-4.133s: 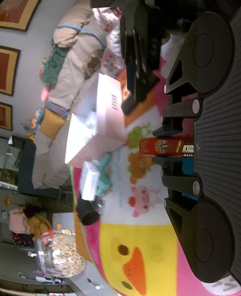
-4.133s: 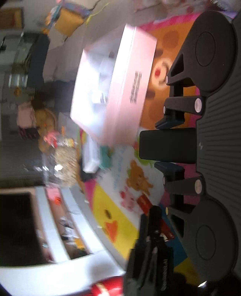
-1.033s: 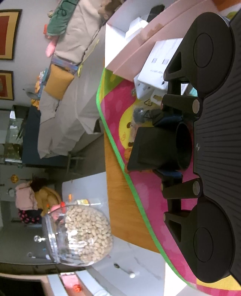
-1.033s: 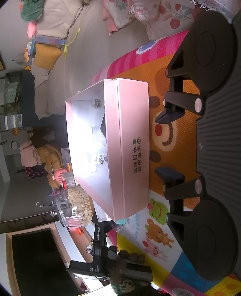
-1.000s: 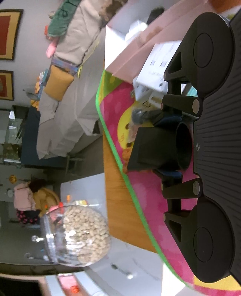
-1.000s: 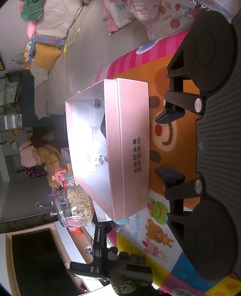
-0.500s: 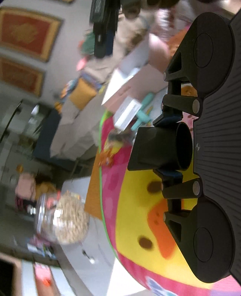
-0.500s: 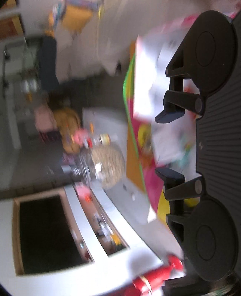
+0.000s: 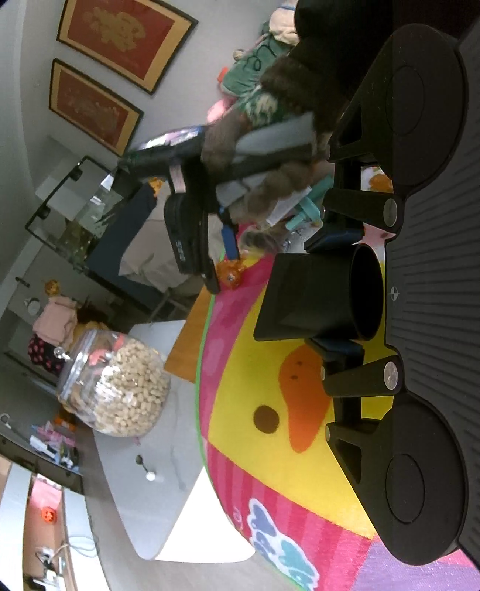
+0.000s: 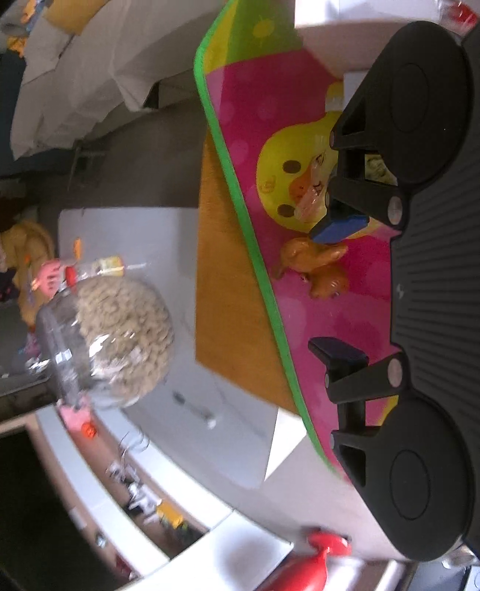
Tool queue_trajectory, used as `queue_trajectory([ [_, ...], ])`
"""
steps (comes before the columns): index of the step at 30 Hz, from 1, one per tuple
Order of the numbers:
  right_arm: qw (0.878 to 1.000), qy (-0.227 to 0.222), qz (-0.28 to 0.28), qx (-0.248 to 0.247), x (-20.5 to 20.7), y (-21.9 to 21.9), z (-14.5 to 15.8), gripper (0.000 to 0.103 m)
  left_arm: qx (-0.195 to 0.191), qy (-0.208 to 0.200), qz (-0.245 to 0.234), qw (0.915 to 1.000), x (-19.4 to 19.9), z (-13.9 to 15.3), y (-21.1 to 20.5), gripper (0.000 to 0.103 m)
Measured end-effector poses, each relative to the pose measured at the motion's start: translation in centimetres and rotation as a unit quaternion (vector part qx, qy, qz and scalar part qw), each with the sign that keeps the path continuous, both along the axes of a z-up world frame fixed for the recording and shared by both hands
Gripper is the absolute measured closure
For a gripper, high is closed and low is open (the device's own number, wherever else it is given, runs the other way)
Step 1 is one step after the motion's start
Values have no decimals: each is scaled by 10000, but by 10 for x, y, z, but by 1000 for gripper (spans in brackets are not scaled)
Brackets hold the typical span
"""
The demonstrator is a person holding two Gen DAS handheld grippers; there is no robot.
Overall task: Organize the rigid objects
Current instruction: 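Grasp the orange toy figure with the right tool while the left tool holds the black item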
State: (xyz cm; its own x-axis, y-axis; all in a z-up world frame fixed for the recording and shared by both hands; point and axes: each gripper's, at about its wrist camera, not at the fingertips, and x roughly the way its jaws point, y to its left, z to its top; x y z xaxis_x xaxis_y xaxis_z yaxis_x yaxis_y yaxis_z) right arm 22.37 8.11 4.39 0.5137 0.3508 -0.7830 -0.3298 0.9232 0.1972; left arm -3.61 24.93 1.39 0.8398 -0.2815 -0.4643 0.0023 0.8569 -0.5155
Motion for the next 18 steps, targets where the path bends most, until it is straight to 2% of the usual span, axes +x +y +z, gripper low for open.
queue_trajectory([
  [2,9997,14,-173,-164,6,4,-11,65,-3,73,16,10000,0,-4,0,51],
  [4,9997,111,-192,-111,4,0,-14,65,-17,95,12,10000,-1,-5,-1,51],
  [7,9995,164,32,266,-17,-15,0,66,-20,115,0,9999,-2,-5,-3,51],
  [12,9938,-202,901,614,-103,-55,37,66,-39,121,-206,9997,-3,-2,-16,51],
  [16,9881,-640,1270,590,-180,-106,49,66,53,279,-847,9960,-1,0,-44,51],
  [18,9880,-791,1211,542,-217,-137,49,66,121,347,-1231,9917,-1,1,-62,51],
])
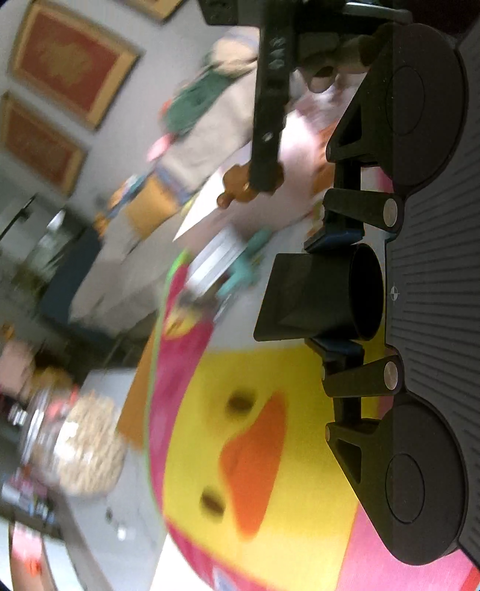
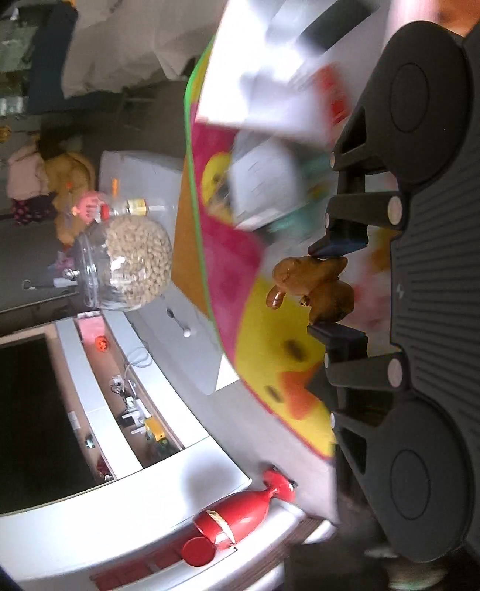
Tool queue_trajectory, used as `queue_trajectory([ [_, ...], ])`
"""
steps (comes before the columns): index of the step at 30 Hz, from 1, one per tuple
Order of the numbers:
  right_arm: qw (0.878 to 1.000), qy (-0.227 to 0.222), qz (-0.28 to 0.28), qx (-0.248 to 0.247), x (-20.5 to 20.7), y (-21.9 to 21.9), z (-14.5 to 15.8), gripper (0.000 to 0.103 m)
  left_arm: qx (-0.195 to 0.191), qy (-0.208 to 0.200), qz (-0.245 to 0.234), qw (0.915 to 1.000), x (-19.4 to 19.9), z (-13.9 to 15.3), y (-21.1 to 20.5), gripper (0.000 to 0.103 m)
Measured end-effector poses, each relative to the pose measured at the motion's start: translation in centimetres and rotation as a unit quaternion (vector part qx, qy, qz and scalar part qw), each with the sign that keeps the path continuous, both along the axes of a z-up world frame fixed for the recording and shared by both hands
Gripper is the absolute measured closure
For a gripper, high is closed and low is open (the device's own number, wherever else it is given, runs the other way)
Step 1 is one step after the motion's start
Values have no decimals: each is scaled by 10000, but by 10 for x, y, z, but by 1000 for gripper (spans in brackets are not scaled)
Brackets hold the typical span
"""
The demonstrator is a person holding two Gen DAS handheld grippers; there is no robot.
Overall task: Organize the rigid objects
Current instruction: 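Grasp the orange toy figure with the right tool while the left tool holds the black item, then carry the figure and black item over the pink box and open both tools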
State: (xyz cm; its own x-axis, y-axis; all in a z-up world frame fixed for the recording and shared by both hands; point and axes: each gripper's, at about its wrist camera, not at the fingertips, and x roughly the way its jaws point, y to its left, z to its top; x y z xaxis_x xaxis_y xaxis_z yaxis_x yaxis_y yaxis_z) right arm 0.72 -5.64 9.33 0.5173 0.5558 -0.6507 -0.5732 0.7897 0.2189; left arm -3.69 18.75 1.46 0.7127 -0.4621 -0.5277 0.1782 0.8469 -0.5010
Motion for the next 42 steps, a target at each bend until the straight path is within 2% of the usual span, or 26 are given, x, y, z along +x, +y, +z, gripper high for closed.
queue_trajectory([
  [4,9988,-107,-469,-106,-48,-59,-7,66,162,133,-910,9956,-2,1,-47,51],
  [8,9928,25,-1168,-267,-80,-110,-26,66,416,286,-1712,9839,-4,-2,-100,51],
  [11,9842,-288,-1711,-365,-93,-139,-28,66,523,257,-2117,9756,-6,4,-133,51],
  [14,9757,-635,-2088,-175,-104,-164,-19,66,512,-93,-2227,9735,3,28,-153,51],
  [18,9669,-974,-2355,100,-110,-185,-15,65,759,-857,-1854,9760,33,70,-173,51],
  [21,9663,-973,-2374,225,-107,-189,-21,65,847,-1115,-1474,9791,60,88,-185,51],
  [24,9663,-845,-2407,340,-103,-197,-31,65,895,-878,-1138,9856,96,87,-196,51],
  [27,9638,-751,-2535,355,-101,-207,-41,65,1084,-322,-964,9889,128,68,-204,52],
  [29,9609,-703,-2660,320,-99,-210,-46,65,1140,-243,-791,9900,137,58,-202,54],
  [32,9587,-636,-2754,314,-98,-214,-52,65,971,-542,-524,9924,133,59,-183,54],
  [36,9596,-564,-2738,316,-96,-213,-56,65,640,-736,-259,9949,115,66,-148,54],
  [42,9596,-673,-2668,581,-83,-206,-37,65,1078,-710,160,9915,71,58,-112,54],
])
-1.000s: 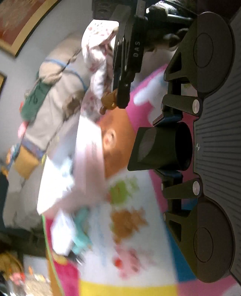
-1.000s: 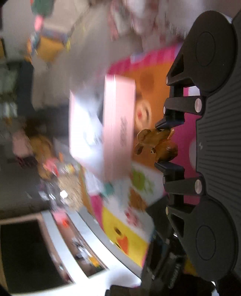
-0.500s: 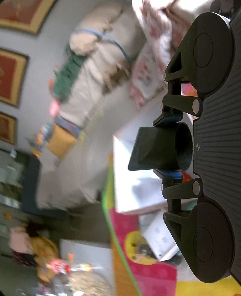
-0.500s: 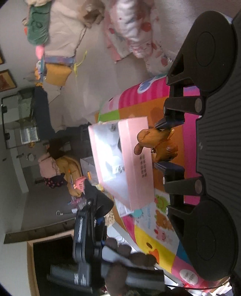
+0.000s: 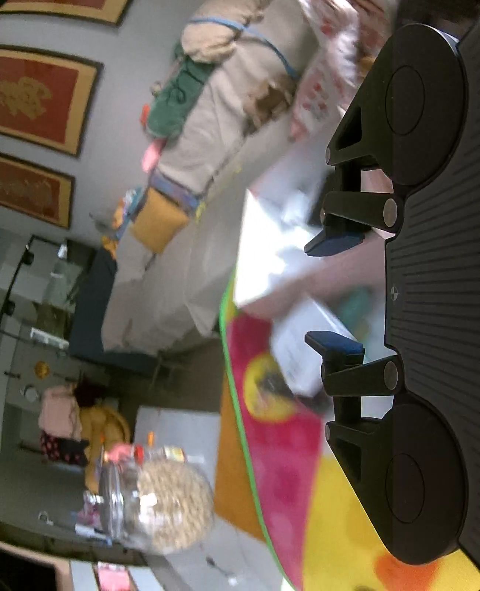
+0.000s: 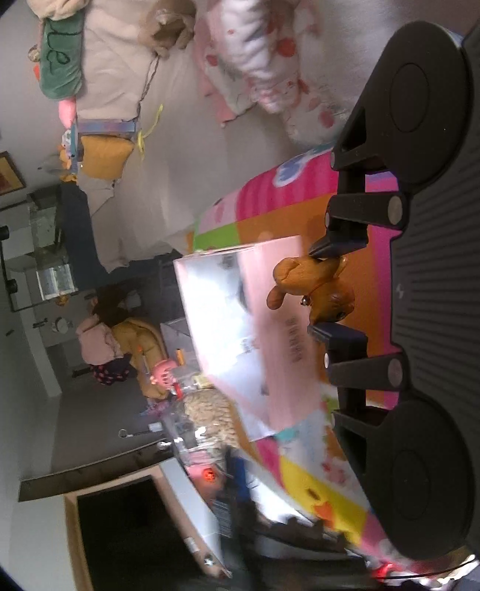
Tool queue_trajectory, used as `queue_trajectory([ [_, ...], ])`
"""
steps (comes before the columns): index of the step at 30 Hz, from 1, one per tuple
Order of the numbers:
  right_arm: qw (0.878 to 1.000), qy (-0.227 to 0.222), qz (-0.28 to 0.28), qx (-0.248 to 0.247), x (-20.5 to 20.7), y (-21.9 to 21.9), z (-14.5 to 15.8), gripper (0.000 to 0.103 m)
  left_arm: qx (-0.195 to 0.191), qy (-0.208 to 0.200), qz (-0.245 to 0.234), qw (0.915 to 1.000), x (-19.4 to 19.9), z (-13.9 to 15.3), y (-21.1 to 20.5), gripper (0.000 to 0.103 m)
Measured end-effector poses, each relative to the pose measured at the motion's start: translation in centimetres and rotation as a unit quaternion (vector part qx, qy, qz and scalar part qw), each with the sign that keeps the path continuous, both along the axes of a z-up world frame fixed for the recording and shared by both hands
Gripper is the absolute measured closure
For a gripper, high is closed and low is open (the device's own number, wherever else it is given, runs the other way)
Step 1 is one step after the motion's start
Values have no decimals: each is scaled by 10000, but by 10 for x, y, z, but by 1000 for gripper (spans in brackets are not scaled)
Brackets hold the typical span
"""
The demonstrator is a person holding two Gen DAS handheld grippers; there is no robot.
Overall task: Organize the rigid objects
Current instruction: 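Carry the figure and black item over the pink box and open both tools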
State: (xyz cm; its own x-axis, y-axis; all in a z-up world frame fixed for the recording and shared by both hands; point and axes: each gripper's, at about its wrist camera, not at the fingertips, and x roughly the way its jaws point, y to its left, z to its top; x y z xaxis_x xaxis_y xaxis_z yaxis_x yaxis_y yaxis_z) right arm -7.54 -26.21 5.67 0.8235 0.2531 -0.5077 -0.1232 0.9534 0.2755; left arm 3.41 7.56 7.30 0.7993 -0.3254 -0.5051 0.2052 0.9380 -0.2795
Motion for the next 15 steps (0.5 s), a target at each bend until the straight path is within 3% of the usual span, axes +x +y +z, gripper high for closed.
queue_trajectory([
  [6,9997,-130,-76,171,55,17,23,65,170,266,53,9995,-22,-28,26,54],
  [10,9995,-171,-229,-104,98,37,35,64,139,494,135,9986,-21,-42,37,54],
  [13,9997,20,-202,-153,118,48,36,48,102,527,213,9983,-22,-47,46,54],
  [15,9999,90,-50,-64,120,53,34,47,76,541,259,9982,-22,-50,51,54],
])
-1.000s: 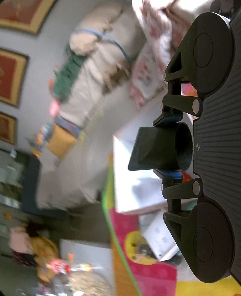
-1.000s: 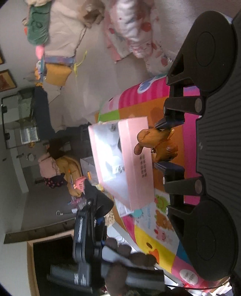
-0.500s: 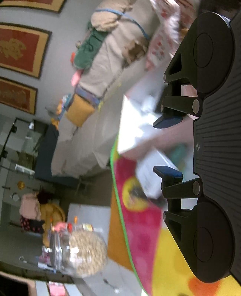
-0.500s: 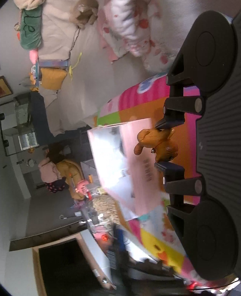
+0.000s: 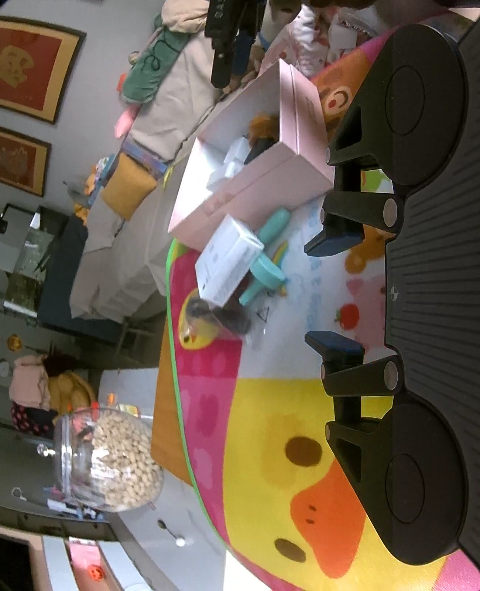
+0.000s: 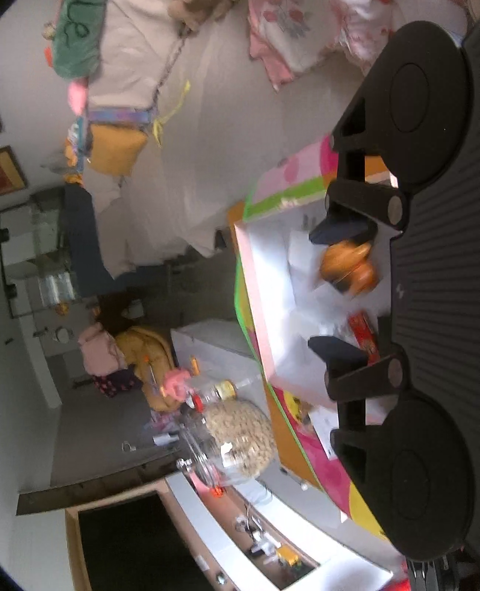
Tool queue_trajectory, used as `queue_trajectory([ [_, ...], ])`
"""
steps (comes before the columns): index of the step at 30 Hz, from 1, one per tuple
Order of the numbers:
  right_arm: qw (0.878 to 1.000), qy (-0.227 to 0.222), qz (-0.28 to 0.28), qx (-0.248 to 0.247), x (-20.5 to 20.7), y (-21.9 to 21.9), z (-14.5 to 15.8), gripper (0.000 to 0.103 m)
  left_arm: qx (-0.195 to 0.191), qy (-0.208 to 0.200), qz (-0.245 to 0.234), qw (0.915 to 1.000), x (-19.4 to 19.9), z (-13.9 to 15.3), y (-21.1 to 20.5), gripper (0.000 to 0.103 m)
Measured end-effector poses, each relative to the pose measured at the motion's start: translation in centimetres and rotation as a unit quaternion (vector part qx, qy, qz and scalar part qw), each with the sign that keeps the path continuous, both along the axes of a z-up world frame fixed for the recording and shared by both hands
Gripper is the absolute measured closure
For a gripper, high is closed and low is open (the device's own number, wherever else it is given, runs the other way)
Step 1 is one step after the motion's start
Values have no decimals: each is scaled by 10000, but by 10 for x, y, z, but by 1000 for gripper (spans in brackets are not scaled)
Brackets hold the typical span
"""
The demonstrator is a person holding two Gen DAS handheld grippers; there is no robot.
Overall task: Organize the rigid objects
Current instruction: 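Carry the figure and black item over the pink box and open both tools, then move the right tool toward the white USB-C box on the mat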
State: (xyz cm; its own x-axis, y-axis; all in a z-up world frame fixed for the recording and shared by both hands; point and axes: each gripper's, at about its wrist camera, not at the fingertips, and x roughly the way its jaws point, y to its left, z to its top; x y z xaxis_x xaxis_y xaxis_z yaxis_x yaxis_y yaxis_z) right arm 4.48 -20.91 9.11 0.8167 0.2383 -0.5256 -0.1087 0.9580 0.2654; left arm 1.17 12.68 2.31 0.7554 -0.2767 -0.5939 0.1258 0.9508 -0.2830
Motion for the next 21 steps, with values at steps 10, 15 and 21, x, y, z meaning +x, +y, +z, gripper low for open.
queue_trajectory([
  [10,9870,16,1537,-469,15,87,20,47,-151,45,632,9979,0,-2,25,54],
  [15,9678,891,2277,-603,80,157,15,45,-240,118,619,9977,-1,-4,33,54],
  [21,9528,1299,2296,-1500,138,218,-13,42,-241,150,526,9982,-6,-5,38,54],
])
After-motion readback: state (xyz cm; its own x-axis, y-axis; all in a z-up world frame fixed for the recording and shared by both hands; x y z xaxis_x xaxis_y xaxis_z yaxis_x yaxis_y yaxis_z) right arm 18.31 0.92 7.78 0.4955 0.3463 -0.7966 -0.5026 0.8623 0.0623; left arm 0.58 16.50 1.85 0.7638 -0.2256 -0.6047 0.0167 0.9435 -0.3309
